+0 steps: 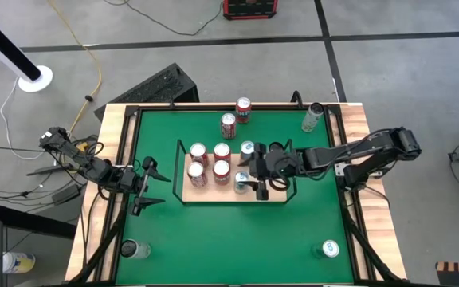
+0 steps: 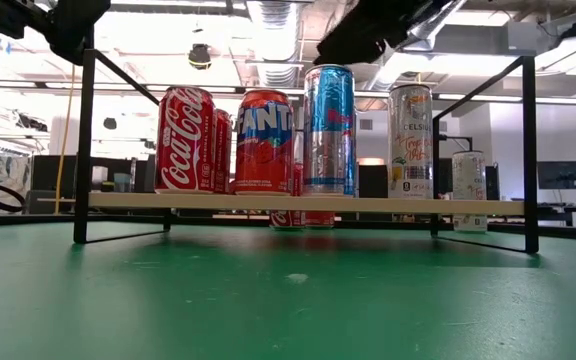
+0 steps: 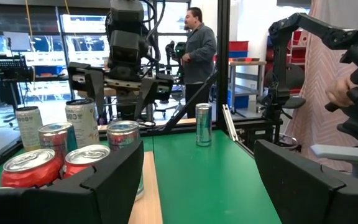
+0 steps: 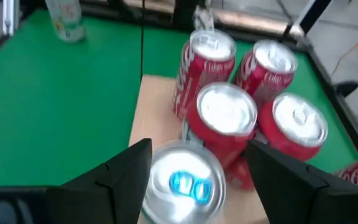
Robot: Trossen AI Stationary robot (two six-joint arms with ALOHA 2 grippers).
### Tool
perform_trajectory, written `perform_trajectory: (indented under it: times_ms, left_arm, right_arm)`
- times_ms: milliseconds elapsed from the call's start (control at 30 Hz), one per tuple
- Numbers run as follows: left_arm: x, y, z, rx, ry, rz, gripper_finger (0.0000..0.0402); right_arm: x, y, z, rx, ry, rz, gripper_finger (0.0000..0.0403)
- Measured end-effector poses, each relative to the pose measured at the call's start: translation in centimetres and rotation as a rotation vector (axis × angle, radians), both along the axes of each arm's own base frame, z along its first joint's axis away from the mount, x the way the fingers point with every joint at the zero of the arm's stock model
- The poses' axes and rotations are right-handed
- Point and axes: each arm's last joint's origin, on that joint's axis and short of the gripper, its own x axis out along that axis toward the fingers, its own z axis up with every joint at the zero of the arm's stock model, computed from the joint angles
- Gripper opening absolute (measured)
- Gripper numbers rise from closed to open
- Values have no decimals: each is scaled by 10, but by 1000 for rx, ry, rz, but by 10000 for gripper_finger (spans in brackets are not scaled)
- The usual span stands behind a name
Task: Place canned beverage on shelf
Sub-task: Put the left blue soda can on the shelf aligned with the other blue soda can
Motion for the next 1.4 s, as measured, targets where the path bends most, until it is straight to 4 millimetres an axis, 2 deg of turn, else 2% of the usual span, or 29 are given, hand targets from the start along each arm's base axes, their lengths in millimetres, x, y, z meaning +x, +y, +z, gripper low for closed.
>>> perform_trajectory:
  times_ms: [300, 700, 867, 1033, 1400]
  left_arm:
    - [0, 0, 0, 6, -1, 1, 293]
    - [0, 0, 0, 8, -2, 2, 293]
    - [0, 0, 0, 9, -2, 2, 293]
    - [0, 0, 0, 8, -2, 2, 293]
    - [0, 0, 0, 8, -2, 2, 293]
  right_arm:
    - [5, 2, 12, -2, -116, 11, 286]
    - [4, 8, 32, 34, -34, 8, 286]
    - [3, 8, 32, 44, -14, 0, 286]
    - [5, 7, 35, -33, -45, -12, 286]
    - [6, 6, 37, 5, -68, -34, 286]
